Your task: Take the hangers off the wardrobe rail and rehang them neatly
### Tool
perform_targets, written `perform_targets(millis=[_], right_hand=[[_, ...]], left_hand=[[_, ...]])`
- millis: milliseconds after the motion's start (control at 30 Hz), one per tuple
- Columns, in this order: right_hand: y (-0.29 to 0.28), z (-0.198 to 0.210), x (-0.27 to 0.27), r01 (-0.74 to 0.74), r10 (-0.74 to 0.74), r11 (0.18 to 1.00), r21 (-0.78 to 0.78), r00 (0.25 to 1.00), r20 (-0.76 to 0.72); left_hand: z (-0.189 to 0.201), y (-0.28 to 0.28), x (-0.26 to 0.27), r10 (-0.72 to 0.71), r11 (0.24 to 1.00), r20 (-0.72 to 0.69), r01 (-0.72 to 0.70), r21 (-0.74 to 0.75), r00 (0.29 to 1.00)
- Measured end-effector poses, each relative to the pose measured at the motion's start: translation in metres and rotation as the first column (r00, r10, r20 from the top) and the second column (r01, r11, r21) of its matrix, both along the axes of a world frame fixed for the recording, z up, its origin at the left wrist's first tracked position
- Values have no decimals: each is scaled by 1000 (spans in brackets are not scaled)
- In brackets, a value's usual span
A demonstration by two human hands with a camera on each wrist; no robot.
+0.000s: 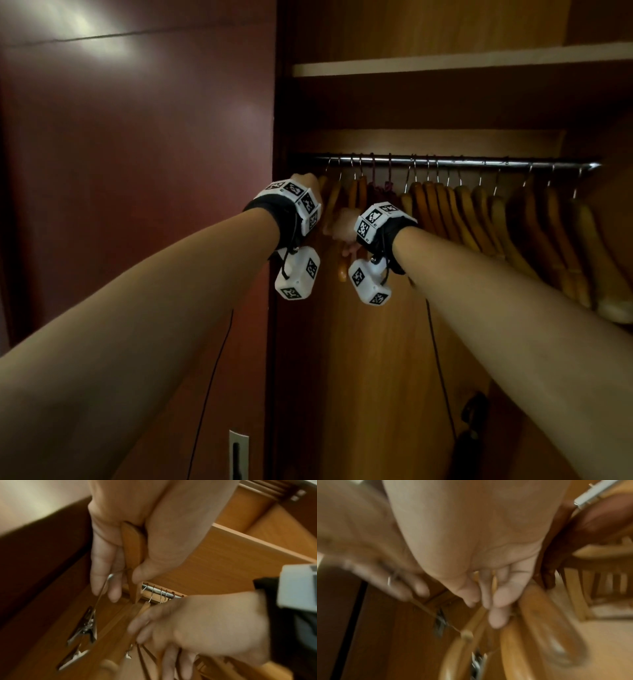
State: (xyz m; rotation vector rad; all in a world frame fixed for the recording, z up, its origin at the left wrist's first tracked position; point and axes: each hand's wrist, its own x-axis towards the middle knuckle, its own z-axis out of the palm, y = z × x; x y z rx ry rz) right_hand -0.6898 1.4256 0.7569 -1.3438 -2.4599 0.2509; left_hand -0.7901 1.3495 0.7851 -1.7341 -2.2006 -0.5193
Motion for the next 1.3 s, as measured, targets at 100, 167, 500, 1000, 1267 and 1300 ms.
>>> perform_targets(millis=[100,167,500,1000,1267,1300], right_hand=[[0,-6,-8,2,-1,1000,-9,997,79],[-3,-9,-15,10,-10,1000,0,987,162],[-12,-18,-10,-81,-67,949,305,894,444],[-29,-41,24,161,-98,945,285,970,-225],[-76,-70,85,350,-238,891,288,902,-359],[-82,-73,95,366,-268,889,275,903,-336]], left_hand=[[2,0,-4,-30,999,-36,31,23,999],[1,1,-2,-31,999,-66,33,27,997],[-27,33,-14,-61,982,-114,39,-186,992],[-63,21,-14,-435,868,333,291,402,837],[-99,3,45,-657,754,552,453,476,513],[-103,1,57,-672,739,560,486,467,484]])
